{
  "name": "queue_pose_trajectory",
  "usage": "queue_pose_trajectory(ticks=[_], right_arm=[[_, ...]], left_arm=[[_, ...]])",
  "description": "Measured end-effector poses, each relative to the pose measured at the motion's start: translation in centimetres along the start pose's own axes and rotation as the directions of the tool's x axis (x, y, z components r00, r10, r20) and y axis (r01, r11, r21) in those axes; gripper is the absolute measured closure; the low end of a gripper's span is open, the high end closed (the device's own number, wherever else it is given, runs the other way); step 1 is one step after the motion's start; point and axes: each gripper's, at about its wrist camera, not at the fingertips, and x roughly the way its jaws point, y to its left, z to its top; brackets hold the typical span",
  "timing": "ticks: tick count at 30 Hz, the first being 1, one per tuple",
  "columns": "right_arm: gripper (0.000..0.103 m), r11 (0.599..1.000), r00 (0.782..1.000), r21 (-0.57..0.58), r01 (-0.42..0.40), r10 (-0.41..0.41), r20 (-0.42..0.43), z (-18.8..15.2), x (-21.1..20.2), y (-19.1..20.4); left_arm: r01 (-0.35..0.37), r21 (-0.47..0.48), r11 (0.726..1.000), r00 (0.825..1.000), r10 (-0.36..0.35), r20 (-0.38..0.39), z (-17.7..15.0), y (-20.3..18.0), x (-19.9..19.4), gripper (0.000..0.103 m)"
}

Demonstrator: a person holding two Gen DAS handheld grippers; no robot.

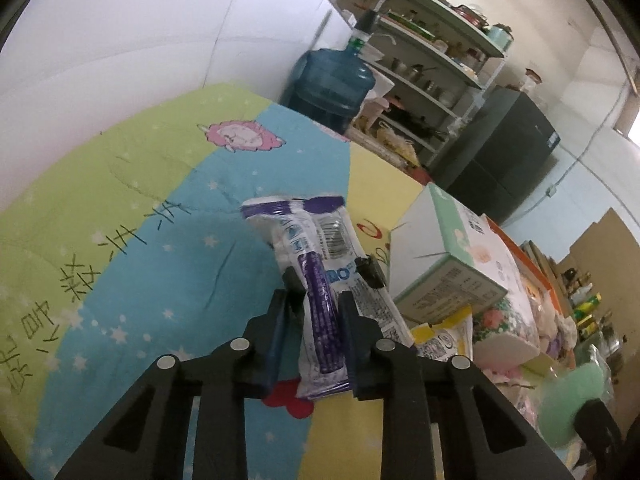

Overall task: Organize soft objects
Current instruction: 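Grasp the purple-and-white snack bag with the left tool while the right tool grasps the bagged green ball, then lift the snack bag and green ball and carry both over the orange box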

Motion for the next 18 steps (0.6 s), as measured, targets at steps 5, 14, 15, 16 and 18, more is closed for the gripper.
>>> queue_pose_trajectory(ticks=[5,14,15,16,18], right_arm=[[0.061,1.0,1.0,0.007,0.002,-0.002,0.01,0.1,-0.4,-0.2],[0.061,1.0,1.0,0.001,0.01,-0.01,0.028,0.0,-1.3,0.3],[0.061,1.0,0.999,0.0,0.013,-0.013,0.033,0.0,-1.5,0.4],[0.061,1.0,0.999,-0.001,0.015,-0.015,0.036,0.1,-1.7,0.5],[0.061,1.0,0.999,0.0,0.02,-0.02,0.042,0.2,-2.0,0.5]], left_arm=[[0.0,0.033,0.999,0.999,-0.001,0.036,0.0,-0.4,-1.7,0.08],[0.027,0.115,0.993,0.991,-0.041,0.124,0.1,-2.1,-5.7,0.081],[0.032,0.126,0.992,0.99,-0.049,0.134,0.1,-2.4,-6.2,0.081],[0.036,0.14,0.989,0.988,-0.056,0.144,0.1,-2.7,-6.8,0.081],[0.047,0.171,0.984,0.984,-0.075,0.159,0.1,-3.6,-7.9,0.081]])
